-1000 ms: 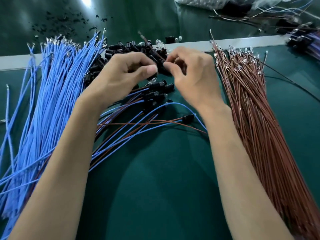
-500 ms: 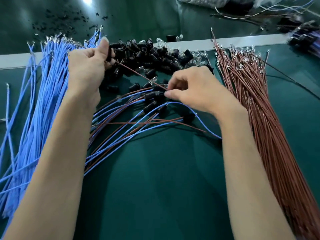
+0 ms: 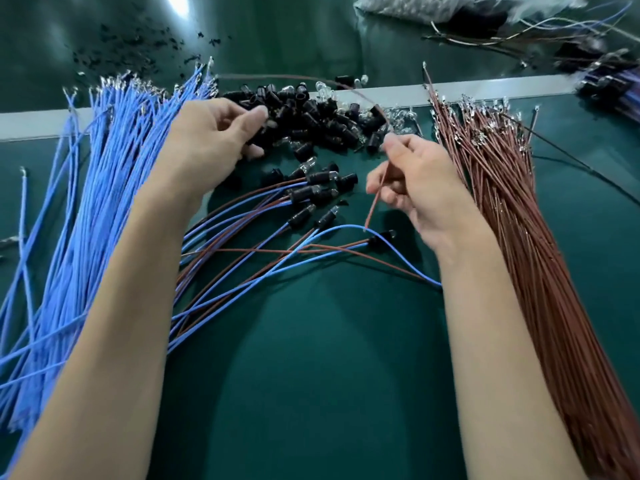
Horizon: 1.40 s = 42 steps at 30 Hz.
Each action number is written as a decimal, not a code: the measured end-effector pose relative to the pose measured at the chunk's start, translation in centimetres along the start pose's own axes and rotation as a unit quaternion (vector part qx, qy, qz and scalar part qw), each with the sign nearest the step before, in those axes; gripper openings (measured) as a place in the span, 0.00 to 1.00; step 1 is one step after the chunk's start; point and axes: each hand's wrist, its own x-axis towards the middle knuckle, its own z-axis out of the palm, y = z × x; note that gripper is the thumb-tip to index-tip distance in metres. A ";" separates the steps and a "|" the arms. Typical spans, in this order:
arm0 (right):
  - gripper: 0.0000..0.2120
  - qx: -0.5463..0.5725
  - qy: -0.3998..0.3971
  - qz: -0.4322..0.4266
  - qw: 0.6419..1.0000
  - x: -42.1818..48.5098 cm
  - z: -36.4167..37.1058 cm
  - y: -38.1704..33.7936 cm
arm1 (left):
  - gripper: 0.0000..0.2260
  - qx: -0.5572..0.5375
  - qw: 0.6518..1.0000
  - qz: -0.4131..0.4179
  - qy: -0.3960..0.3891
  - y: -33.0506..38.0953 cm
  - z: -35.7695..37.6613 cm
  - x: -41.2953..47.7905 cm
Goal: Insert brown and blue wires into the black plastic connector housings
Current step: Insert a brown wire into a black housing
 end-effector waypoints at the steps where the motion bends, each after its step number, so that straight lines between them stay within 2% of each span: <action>1: 0.08 0.038 0.019 -0.002 0.999 0.2 0.3 0.3 | 0.09 -0.012 1.000 0.015 -0.023 0.2 0.2 -0.2; 3: 0.04 0.107 0.027 -0.019 0.994 0.4 0.9 0.6 | 0.07 -0.025 0.997 0.049 -0.060 0.7 0.6 -0.7; 5: 0.06 0.151 0.019 -0.050 0.987 0.5 1.2 0.9 | 0.05 -0.022 0.992 0.071 -0.098 1.0 0.9 -1.1; 10: 0.07 0.156 0.030 -0.111 0.981 0.5 1.8 1.3 | 0.01 -0.014 0.979 0.066 -0.193 0.9 1.1 -1.5; 13: 0.07 0.187 0.035 -0.139 0.972 0.5 1.9 1.3 | 0.02 -0.007 0.975 0.067 -0.209 0.8 0.8 -1.5; 16: 0.09 0.144 0.035 -0.183 0.972 0.4 2.1 1.4 | 0.05 -0.002 0.973 0.060 -0.224 1.0 0.3 -1.7; 20: 0.07 0.109 0.034 -0.217 0.969 0.1 2.6 1.6 | 0.12 0.030 0.972 0.056 -0.227 1.1 0.0 -1.8; 27: 0.08 0.094 0.014 -0.230 0.969 -0.3 3.3 1.7 | 0.05 0.050 0.974 0.055 -0.213 1.1 0.3 -1.8; 35: 0.10 0.008 -0.003 -0.227 0.974 -0.1 3.7 2.2 | 0.08 0.012 0.976 0.079 -0.202 1.3 0.7 -2.0; 42: 0.08 0.031 0.018 -0.208 0.977 -0.1 3.3 1.8 | 0.11 0.048 0.976 0.121 -0.174 2.0 1.3 -2.0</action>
